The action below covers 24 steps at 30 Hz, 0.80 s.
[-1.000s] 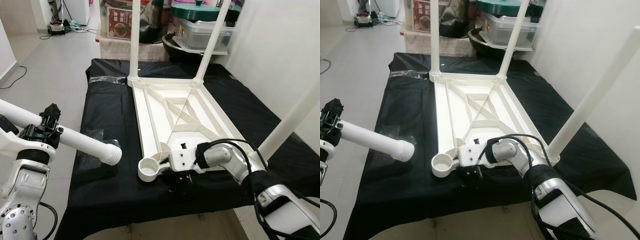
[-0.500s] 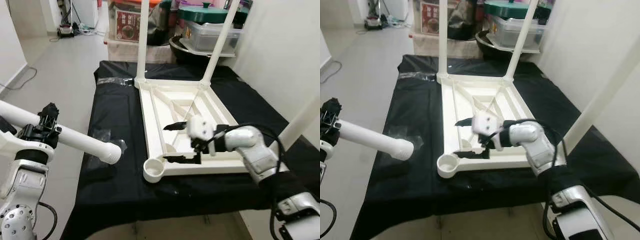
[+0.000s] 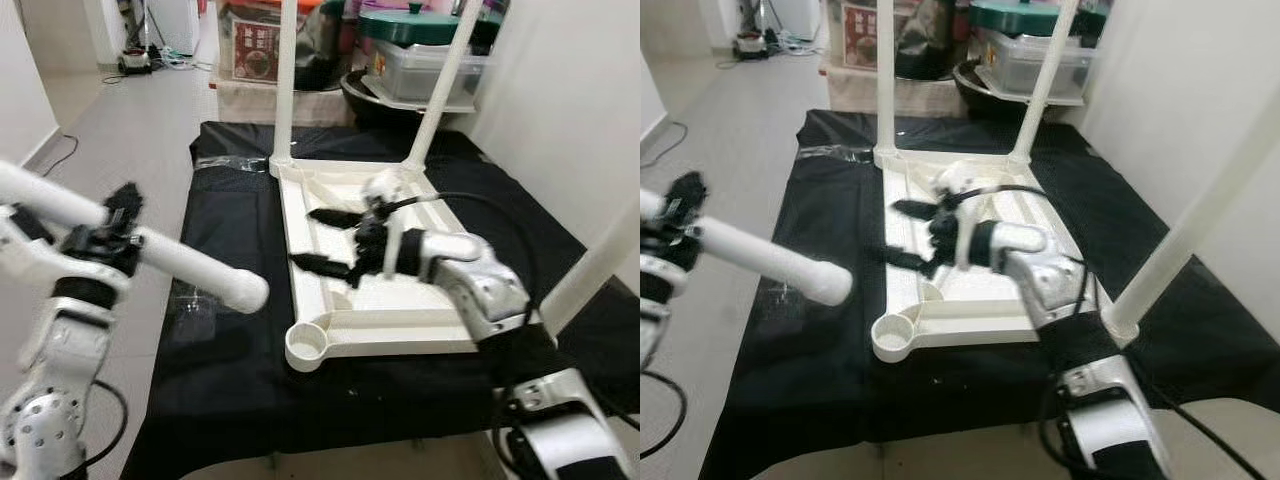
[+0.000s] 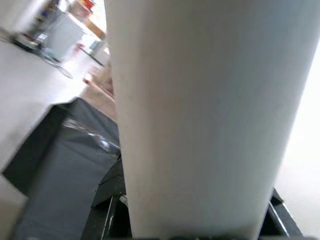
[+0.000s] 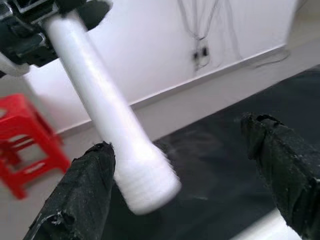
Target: Building children table
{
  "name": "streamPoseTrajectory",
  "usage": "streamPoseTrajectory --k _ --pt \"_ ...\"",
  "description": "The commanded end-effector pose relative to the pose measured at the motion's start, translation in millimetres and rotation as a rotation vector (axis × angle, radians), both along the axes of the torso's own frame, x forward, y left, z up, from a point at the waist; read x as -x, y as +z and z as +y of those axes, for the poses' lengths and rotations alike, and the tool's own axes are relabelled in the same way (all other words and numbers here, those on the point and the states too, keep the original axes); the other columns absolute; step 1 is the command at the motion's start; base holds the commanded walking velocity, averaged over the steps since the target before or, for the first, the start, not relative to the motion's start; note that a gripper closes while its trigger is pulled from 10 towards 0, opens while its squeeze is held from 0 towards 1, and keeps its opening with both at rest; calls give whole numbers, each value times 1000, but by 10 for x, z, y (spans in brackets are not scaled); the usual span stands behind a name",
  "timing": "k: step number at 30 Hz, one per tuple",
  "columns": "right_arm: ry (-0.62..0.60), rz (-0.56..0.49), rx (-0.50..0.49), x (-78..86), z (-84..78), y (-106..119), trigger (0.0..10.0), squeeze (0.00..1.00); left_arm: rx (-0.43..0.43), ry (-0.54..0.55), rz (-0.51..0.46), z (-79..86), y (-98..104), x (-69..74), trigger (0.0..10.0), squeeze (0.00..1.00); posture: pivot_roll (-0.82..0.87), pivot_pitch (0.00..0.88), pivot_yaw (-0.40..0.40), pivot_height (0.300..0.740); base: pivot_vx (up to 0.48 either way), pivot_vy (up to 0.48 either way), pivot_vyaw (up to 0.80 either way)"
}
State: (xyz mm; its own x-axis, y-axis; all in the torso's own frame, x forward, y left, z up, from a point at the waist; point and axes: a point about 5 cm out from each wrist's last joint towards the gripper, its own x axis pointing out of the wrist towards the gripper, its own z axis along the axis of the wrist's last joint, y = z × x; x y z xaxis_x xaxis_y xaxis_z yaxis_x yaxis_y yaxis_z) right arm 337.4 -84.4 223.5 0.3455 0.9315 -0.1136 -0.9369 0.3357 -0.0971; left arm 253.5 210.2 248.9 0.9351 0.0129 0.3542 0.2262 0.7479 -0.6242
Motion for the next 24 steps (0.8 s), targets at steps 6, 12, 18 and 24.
streamPoseTrajectory --k 6,12,18,24 --pt "167 -38 54 110 317 200 10000 0 -127 -221 -63 -315 127 -86 10000 0 93 0 -84 740 0 0 0" --pt "200 -49 89 156 461 275 10000 0 -181 -315 -61 -425 120 -127 10000 0 91 0 -76 740 0 0 0" --pt "238 -21 132 231 606 240 10000 0 -225 -383 -66 -520 120 -163 10000 0 95 0 -75 740 0 0 0" --pt "252 -3 148 260 660 219 10000 0 -232 -406 -77 -544 141 -184 10000 0 94 0 -75 740 0 0 0"
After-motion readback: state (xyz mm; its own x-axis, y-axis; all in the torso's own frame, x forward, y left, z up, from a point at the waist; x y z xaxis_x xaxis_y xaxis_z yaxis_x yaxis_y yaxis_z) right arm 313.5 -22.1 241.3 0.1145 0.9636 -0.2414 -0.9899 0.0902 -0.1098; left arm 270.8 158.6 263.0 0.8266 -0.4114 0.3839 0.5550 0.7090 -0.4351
